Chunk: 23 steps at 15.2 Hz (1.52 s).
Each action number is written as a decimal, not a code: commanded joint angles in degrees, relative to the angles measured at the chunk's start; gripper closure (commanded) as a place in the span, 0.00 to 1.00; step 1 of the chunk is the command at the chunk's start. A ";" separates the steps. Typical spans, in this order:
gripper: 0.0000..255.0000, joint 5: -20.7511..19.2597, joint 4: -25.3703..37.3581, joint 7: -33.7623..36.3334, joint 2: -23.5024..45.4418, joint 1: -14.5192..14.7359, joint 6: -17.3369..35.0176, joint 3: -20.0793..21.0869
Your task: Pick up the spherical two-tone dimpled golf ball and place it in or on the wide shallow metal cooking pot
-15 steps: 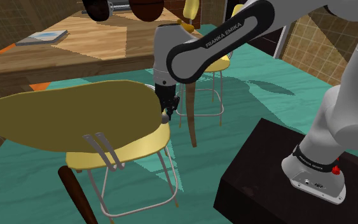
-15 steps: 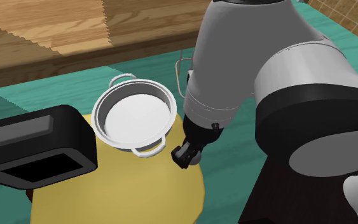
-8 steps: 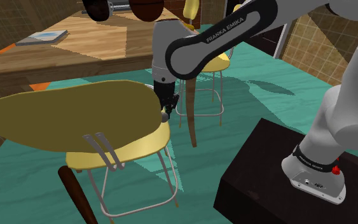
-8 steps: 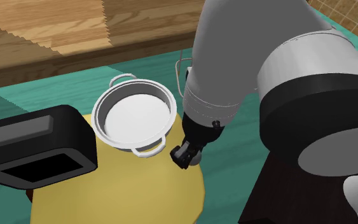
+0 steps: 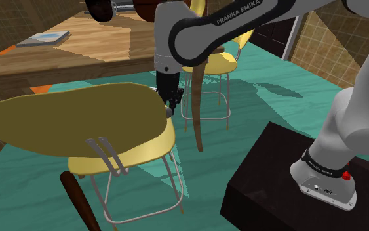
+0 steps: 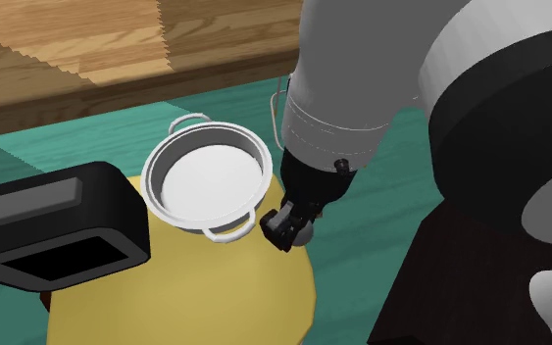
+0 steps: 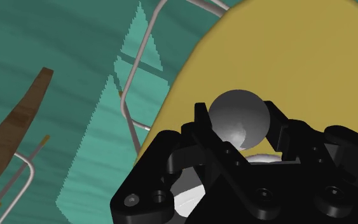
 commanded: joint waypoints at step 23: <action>1.00 -6.26 47.32 -1.36 27.47 -0.40 -20.89 -2.91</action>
